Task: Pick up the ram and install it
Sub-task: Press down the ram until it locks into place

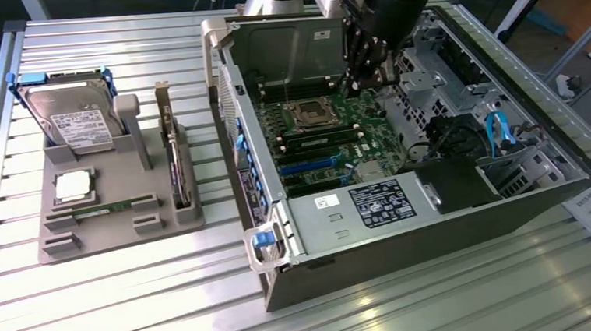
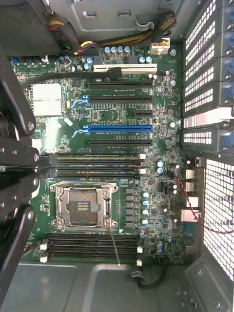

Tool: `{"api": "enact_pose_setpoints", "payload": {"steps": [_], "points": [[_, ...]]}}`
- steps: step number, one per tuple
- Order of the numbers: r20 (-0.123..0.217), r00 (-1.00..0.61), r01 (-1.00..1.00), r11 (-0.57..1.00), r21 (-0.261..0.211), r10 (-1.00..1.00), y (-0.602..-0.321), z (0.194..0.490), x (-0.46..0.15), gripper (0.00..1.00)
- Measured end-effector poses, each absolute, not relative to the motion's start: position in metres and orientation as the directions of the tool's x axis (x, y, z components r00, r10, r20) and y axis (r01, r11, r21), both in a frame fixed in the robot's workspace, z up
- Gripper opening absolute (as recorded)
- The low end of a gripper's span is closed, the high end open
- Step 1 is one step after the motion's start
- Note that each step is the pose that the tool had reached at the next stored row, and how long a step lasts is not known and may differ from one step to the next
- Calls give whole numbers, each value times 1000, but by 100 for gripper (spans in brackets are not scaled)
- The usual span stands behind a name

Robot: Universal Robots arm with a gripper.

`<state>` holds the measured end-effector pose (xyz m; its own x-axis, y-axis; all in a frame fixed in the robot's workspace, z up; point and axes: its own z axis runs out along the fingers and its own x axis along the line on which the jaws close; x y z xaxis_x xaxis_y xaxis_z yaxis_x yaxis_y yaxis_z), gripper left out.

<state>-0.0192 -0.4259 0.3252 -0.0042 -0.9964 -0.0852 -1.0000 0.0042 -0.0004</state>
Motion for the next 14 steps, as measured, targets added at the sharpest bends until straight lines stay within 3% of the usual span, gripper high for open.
{"api": "enact_pose_setpoints", "payload": {"steps": [14], "points": [[-85, -5, -1000, 4, 4, -996, -426, 325, -3, 10]]}}
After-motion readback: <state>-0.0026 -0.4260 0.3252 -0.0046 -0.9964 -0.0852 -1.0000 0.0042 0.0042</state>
